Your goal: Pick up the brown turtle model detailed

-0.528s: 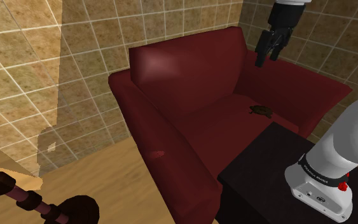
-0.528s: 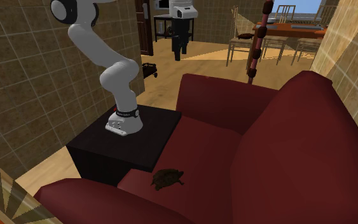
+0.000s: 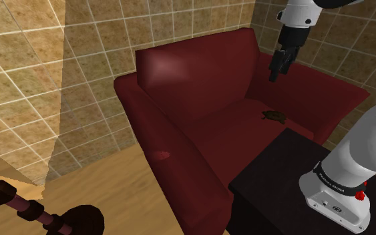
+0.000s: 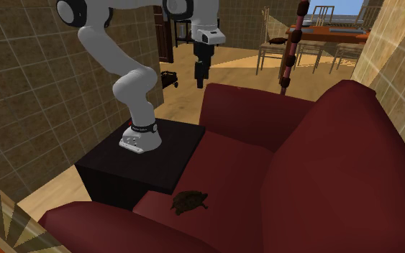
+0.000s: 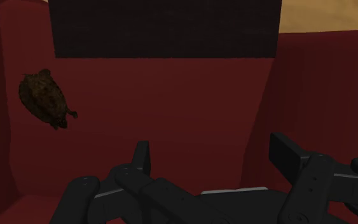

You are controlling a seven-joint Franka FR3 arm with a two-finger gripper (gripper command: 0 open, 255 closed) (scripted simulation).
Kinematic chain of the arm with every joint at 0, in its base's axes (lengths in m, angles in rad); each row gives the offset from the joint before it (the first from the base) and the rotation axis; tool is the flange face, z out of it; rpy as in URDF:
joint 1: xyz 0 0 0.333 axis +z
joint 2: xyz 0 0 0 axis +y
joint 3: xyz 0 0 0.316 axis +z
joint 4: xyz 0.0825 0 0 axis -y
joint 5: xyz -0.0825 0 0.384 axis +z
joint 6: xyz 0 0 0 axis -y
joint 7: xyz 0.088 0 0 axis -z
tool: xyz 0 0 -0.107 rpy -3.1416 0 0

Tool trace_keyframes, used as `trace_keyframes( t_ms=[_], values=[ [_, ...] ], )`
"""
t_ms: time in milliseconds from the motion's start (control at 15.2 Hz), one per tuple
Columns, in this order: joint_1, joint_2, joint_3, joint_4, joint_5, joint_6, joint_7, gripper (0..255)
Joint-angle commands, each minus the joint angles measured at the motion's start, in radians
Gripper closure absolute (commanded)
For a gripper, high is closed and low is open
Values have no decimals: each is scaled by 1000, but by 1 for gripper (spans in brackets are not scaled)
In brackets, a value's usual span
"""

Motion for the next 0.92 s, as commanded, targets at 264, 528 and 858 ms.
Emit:
trace_keyframes(
  t_ms=[264, 528, 858],
  values=[
    [-22, 84, -104, -89, -83, 133, -174, 0],
    [-37, 179, -172, -118, -134, 234, -285, 0],
    [-50, 337, -255, -121, -183, 369, -423, 0]
  ],
)
